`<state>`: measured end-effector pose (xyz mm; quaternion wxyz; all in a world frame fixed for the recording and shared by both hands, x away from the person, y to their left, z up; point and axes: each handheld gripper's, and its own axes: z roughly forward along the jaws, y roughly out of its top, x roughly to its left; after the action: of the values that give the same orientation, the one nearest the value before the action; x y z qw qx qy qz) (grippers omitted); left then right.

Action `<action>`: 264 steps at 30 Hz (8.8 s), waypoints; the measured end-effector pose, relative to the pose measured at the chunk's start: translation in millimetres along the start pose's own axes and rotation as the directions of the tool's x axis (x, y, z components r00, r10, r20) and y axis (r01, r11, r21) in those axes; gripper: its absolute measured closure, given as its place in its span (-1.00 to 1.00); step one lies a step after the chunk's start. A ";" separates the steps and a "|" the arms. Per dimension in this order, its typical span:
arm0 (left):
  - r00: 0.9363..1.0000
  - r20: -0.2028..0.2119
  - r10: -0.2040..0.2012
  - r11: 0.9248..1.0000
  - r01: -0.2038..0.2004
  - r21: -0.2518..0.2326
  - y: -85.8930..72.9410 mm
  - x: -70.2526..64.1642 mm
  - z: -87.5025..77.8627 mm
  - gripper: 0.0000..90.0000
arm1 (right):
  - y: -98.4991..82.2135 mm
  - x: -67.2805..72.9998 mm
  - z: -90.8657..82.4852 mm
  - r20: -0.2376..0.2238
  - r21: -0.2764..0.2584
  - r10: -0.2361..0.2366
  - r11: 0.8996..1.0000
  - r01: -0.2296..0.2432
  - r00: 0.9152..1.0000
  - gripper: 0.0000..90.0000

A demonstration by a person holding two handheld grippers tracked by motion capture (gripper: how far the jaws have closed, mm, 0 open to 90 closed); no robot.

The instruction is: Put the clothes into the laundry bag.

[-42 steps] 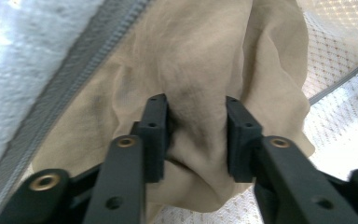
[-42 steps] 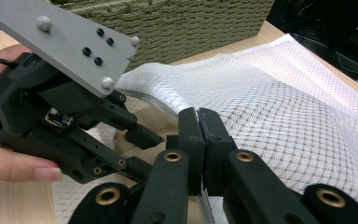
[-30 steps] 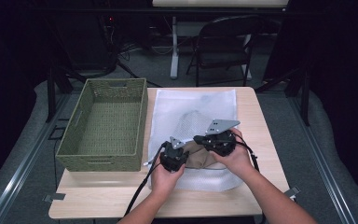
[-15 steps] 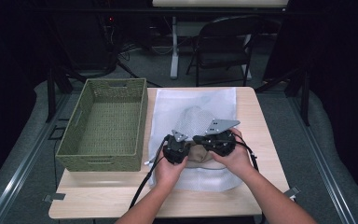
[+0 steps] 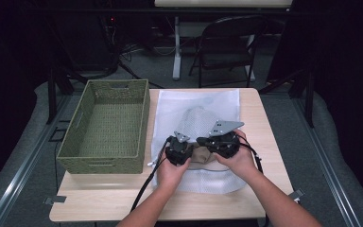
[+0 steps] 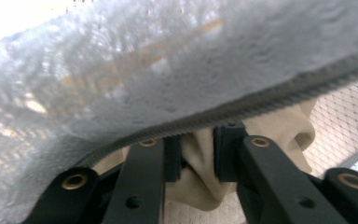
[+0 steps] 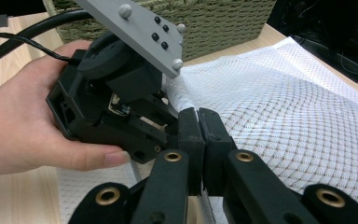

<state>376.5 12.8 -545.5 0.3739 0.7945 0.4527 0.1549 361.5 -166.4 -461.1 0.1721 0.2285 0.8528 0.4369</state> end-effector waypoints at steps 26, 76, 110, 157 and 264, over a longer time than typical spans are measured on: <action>0.990 0.112 0.089 0.994 -0.095 0.048 -18.6 -7.1 -47.9 0.18 | -15.0 3.4 -3.9 0.003 0.021 0.012 1.000 -0.012 1.000 0.97; 0.992 0.090 0.086 0.992 -0.093 0.084 -56.2 25.3 -90.6 0.10 | -49.0 19.4 -8.0 0.045 0.059 0.052 0.997 -0.055 0.998 0.61; 0.991 0.108 0.074 0.994 -0.082 0.073 -75.0 40.5 -98.5 0.05 | -106.2 14.6 -62.0 0.180 0.023 0.260 0.963 -0.268 0.949 0.10; 0.986 0.149 0.072 0.990 -0.088 0.107 -73.8 45.4 -85.1 0.02 | -159.9 -13.0 -70.9 0.306 0.079 0.419 0.884 -0.461 0.855 -0.11; 0.999 0.031 -0.019 0.973 0.011 0.230 -93.7 57.7 -78.5 -0.21 | -167.8 -41.6 -61.5 0.242 0.180 0.459 0.845 -0.504 0.855 0.82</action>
<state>305.3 125.7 -566.8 0.2879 0.8315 0.4674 0.0854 325.9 -316.0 -561.1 0.1086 0.4953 0.7931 0.3375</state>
